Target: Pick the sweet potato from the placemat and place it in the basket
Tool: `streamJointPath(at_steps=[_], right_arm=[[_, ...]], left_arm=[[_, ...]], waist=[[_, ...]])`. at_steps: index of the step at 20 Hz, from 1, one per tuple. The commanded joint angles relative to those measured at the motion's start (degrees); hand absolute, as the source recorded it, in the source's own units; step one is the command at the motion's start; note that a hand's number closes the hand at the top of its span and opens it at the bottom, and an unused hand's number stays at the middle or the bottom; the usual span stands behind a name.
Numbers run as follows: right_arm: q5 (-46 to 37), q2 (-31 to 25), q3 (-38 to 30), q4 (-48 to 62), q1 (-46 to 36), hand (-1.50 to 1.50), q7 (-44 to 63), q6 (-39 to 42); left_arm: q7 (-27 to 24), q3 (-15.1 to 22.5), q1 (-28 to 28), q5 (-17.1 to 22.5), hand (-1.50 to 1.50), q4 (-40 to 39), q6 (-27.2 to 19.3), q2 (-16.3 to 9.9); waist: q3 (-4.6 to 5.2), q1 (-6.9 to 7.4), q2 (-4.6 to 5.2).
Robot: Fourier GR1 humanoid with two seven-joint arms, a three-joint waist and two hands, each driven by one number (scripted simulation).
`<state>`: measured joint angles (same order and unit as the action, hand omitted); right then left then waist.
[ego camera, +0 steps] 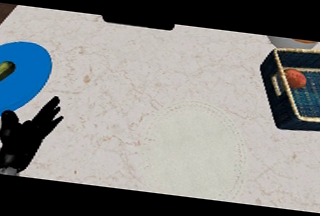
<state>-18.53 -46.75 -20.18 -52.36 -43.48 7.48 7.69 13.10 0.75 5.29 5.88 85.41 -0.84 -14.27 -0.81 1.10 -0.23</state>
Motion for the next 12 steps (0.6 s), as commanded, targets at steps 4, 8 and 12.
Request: streamJointPath(at_steps=[4, 8, 12], right_arm=[[2.0, -0.6, -4.1, 5.0, -0.3, -1.50, -4.2, -2.5], [4.9, -5.1, -8.6, 10.6, -5.3, -1.50, -0.8, -1.3], [6.4, -10.4, -12.2, 13.1, -3.3, -1.50, -1.3, -0.4]], left_arm=[[4.3, -0.7, 2.1, 1.2, 0.00, -2.4, 1.4, -0.5], [2.5, 1.1, 2.4, -1.5, 0.00, -4.1, -0.4, 1.5], [4.3, 0.3, 1.6, -0.5, 0.00, -3.6, 0.1, 1.3]], waist=[[0.77, -0.53, 0.41], [0.79, -0.29, 0.61], [0.79, -1.13, 0.47]])
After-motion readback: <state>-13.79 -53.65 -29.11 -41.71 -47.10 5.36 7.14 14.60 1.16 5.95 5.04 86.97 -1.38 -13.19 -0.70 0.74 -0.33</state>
